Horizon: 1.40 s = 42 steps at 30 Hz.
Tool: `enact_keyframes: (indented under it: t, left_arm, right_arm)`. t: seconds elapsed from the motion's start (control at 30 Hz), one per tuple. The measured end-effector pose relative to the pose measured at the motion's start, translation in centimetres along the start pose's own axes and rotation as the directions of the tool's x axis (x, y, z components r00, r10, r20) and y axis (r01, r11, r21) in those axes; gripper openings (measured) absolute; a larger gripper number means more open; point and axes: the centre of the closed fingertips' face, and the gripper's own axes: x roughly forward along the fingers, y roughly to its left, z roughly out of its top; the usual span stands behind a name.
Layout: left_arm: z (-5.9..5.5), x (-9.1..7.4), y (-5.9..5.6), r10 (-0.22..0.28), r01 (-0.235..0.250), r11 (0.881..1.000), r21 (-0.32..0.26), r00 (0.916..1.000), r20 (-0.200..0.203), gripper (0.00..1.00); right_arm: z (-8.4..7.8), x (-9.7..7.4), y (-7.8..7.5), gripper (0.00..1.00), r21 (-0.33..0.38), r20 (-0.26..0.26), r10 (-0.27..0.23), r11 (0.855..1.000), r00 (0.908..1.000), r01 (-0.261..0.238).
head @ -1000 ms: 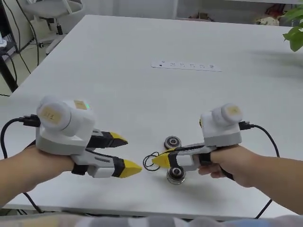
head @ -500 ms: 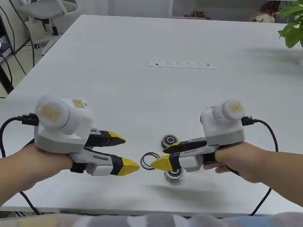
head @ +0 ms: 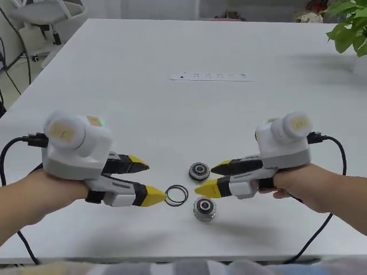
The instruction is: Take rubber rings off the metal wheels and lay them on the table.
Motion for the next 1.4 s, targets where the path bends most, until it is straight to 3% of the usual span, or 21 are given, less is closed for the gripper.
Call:
enact_keyframes:
  t: [0.4, 0.83, 1.4]
  left_arm:
    - [1.1, 1.7, 1.3, 0.004, -0.004, 1.000, -0.003, 1.0000, -0.004, 0.48]
    - [1.1, 3.4, 1.8, -0.001, 0.001, 1.000, 0.013, 0.9997, -0.023, 0.45]
    - [1.3, 6.2, 1.9, -0.016, 0.019, 0.998, 0.063, 0.9987, -0.049, 0.39]
  right_arm:
    - [0.1, -0.4, -1.8, 0.47, -0.033, 0.006, -0.052, 0.998, 0.9986, 0.053]
    - [-0.6, 0.5, -2.7, 0.42, -0.106, -0.024, -0.071, 0.992, 0.9972, 0.068]
    - [-0.8, 0.9, -3.5, 0.39, -0.116, -0.016, -0.086, 0.990, 0.9962, 0.083]
